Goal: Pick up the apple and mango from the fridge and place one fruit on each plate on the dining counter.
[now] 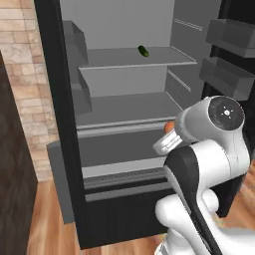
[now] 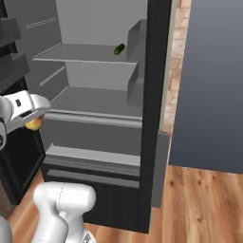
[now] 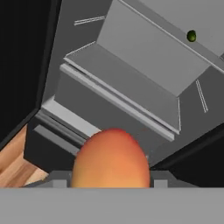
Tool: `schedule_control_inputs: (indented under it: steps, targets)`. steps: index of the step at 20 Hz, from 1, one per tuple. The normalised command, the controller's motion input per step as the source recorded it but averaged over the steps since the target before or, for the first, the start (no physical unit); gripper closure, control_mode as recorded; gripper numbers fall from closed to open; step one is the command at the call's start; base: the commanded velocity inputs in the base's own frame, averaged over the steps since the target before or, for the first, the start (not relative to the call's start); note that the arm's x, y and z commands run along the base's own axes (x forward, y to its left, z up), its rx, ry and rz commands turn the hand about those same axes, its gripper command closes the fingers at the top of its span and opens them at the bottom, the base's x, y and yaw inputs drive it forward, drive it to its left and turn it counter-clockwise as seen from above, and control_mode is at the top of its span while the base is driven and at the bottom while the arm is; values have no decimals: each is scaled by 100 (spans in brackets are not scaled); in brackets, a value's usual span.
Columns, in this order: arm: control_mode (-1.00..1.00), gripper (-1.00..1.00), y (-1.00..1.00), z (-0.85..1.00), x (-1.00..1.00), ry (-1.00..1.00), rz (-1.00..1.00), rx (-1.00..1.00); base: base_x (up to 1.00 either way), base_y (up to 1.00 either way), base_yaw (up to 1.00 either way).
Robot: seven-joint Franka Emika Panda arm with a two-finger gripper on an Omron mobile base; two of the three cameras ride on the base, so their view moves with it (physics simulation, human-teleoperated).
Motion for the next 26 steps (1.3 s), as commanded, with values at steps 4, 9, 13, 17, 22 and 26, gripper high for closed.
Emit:
schedule_control_inputs:
  steps: [4, 9, 13, 17, 22, 26]
  targets:
    - [100, 100, 0, 0, 0, 0, 0, 0, -100, 36, 6]
    - [100, 100, 0, 0, 0, 0, 0, 0, -100, 79, 26]
    - [100, 100, 0, 0, 0, 0, 0, 0, -82, 96, 40]
    - [100, 100, 0, 0, 0, 0, 0, 0, -53, 100, 55]
    - [100, 100, 0, 0, 0, 0, 0, 0, -8, 84, 84]
    - [100, 100, 0, 0, 0, 0, 0, 0, -7, 48, 98]
